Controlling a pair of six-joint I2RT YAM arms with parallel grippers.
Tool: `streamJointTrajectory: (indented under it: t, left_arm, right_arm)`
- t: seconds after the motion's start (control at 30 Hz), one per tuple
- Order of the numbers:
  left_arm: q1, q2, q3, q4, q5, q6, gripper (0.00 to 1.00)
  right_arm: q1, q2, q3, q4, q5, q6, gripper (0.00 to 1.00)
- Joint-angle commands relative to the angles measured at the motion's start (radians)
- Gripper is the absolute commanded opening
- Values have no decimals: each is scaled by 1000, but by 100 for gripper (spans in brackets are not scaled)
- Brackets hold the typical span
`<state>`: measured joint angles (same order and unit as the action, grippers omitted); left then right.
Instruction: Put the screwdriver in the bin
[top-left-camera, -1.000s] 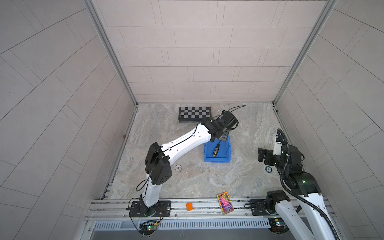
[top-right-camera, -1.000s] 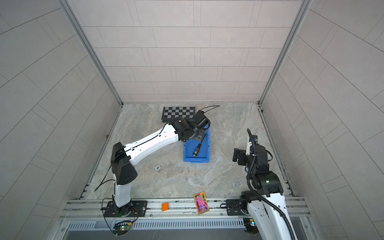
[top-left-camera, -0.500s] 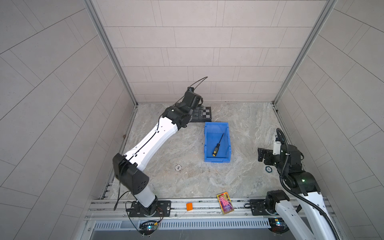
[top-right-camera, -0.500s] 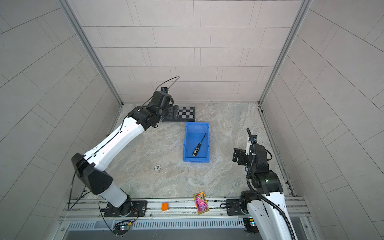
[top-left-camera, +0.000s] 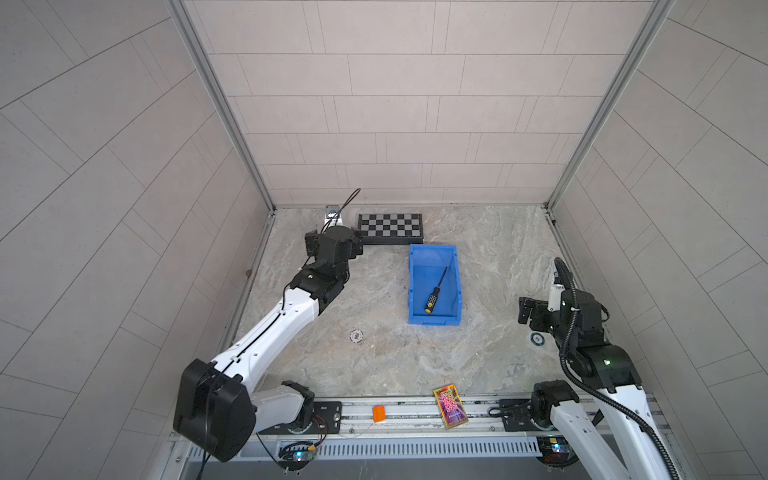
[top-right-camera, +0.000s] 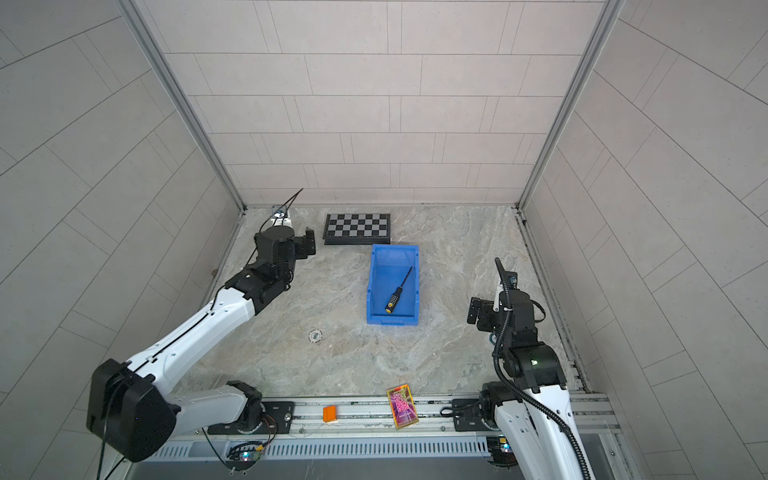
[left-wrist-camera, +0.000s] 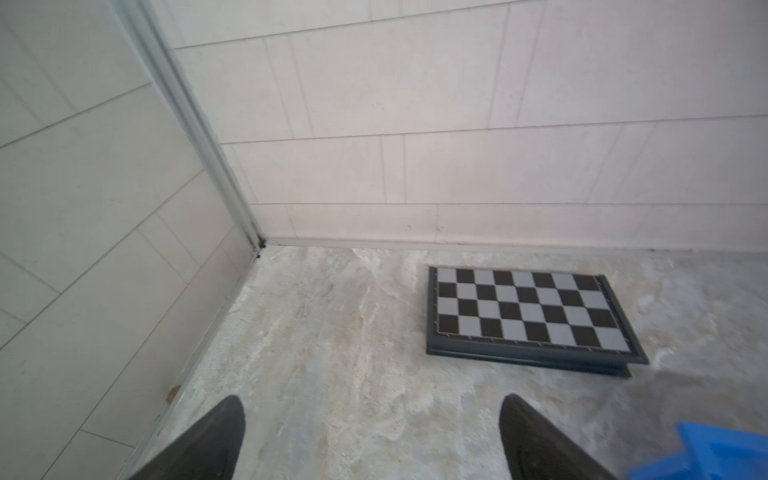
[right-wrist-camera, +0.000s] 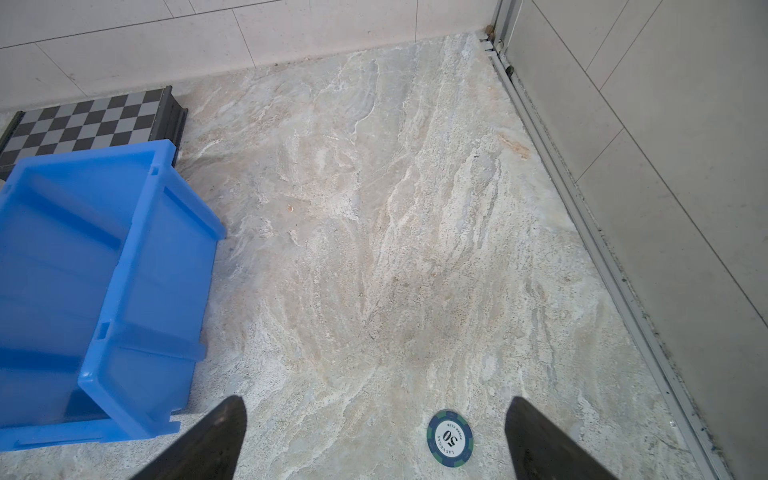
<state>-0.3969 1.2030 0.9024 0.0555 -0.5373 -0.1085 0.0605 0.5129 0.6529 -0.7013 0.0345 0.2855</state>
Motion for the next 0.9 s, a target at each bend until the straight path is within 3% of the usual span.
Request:
streamJointTrajectory:
  t: [0.0,0.13,0.2,0.37,0.5,0.67,0.73,0.87]
  left_arm:
    - [33,-54,-148,224,-67,25,100]
    - [53,-24,-252,296,-186,66,100]
    - [60,-23,-333,420,-245,111,99]
    - [137,-1,-437,530,-270,33,100]
    - [152,56,-540,704,-263,57,99]
    - [213,192,-607,968,-150,65,100]
    - [219,191,-572,885,-78,69,99]
    - [257,266,-559,930,105,89,100]
  right_arm:
    - [13,-19,0,-5,20,14,99]
    - [55,-31,1,-21,90,18,99]
    - [64,-31,-1,-20,90,17,99]
    - [79,-44,-11,-12,113,13,99]
    - [81,-57,-28,19,86,-8,99]
    - [81,-24,-130,205,83,-11,99]
    - [81,-2,-200,371,107,-21,99]
    - [80,114,-309,717,243,-110,99]
